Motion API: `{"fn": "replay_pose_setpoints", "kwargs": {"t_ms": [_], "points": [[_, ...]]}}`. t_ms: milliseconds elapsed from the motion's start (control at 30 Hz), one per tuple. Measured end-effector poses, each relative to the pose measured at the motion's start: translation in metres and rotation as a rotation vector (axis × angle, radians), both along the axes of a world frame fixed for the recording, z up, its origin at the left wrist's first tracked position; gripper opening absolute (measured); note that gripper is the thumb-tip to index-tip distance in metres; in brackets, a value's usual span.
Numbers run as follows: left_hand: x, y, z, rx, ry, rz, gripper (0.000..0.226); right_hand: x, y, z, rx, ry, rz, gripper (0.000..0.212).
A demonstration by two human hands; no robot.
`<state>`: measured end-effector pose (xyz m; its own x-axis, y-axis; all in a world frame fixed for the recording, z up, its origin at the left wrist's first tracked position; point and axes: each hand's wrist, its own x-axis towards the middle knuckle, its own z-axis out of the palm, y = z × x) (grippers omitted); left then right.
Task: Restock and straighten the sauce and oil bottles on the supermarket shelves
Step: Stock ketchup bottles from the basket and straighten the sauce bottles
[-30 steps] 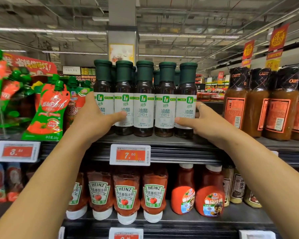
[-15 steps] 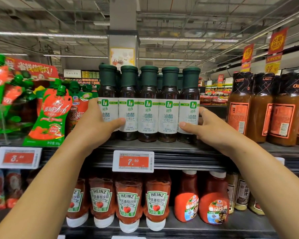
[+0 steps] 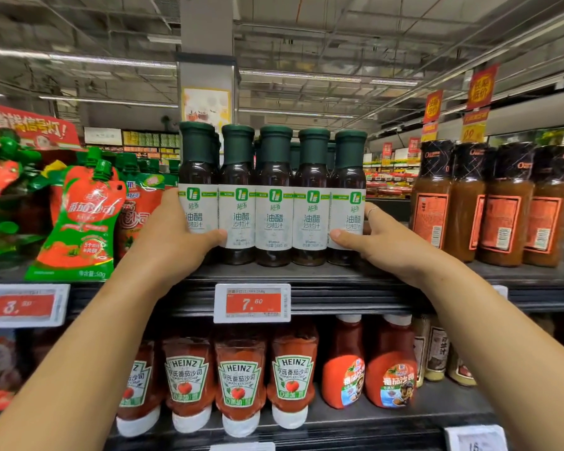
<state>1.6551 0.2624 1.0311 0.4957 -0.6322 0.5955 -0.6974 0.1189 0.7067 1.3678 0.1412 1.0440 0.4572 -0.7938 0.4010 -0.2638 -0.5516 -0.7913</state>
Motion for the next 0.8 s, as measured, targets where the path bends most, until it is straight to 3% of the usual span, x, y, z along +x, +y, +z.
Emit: {"fn": "replay_pose_setpoints", "kwargs": {"t_ms": [300,433,567,800], "points": [[-0.007,0.003,0.004,-0.030,0.030,-0.020,0.055,0.000,0.015,0.005,0.005,0.055,-0.134,0.056],[-0.002,0.004,0.002,-0.048,0.043,-0.055,0.066,-0.007,0.025,0.002,-0.093,0.109,-0.372,0.064],[0.005,-0.001,-0.003,-0.098,0.009,-0.011,0.082,-0.014,0.040,-0.004,-0.172,0.231,-0.464,0.068],[0.044,-0.035,-0.040,-0.247,0.093,0.091,0.078,-0.049,0.081,-0.003,-0.321,0.411,-0.395,0.039]]}}
